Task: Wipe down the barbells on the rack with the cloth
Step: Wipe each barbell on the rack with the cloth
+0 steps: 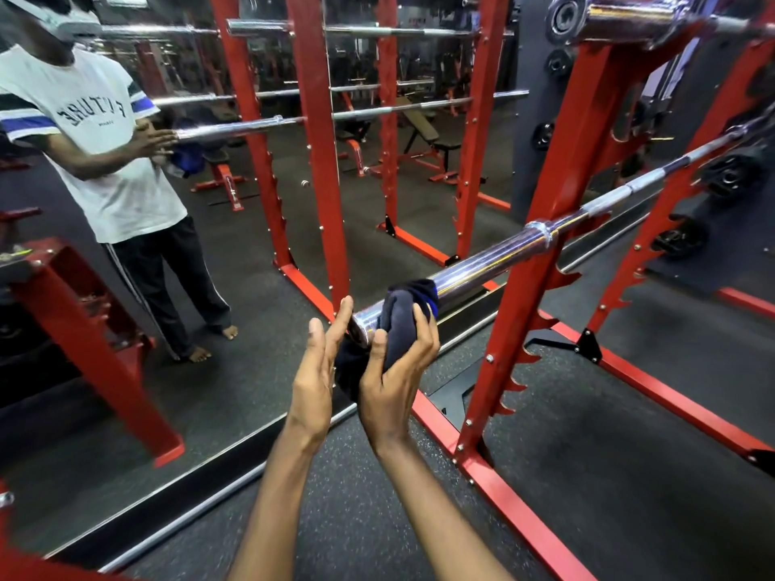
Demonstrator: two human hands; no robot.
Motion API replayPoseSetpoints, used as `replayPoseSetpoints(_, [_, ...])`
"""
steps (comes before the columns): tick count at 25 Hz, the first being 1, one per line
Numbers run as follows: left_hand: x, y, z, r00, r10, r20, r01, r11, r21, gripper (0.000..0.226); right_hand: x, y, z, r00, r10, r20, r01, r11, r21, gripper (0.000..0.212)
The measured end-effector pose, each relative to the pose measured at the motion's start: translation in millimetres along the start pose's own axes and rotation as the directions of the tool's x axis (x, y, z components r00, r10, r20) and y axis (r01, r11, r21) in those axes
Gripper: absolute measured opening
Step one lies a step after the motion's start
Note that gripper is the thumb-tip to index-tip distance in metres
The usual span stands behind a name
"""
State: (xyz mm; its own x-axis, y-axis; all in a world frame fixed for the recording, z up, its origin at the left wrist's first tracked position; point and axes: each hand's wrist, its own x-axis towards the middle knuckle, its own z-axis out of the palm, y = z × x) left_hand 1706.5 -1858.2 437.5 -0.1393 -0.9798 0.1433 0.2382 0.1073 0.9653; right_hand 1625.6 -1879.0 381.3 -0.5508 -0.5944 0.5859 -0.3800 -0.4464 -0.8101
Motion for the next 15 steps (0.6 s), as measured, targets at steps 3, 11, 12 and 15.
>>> replayPoseSetpoints(3, [1, 0, 1, 1.0, 0.006, -0.027, -0.001, 0.987, 0.16, 0.059, -6, -1, 11, 0.98, 0.178, -0.092, -0.166, 0.978, 0.125, 0.058])
replayPoseSetpoints(11, [-3, 13, -2, 0.998, 0.056, 0.032, -0.063, 0.764, 0.642, 0.046, 30, -2, 9, 0.599, 0.796, 0.083, -0.658, 0.43, 0.618, 0.032])
replayPoseSetpoints(12, [-1, 14, -3, 0.998, 0.052, 0.032, -0.06, 0.732, 0.678, 0.046, 36, 3, 8, 0.506, 0.835, 0.216, -0.74, 0.291, 0.606, 0.042])
replayPoseSetpoints(15, [6, 14, -3, 0.997, 0.079, 0.007, -0.055, 0.626, 0.778, 0.048, 57, 12, 9, 0.377, 0.767, 0.52, -0.848, 0.06, 0.526, 0.057])
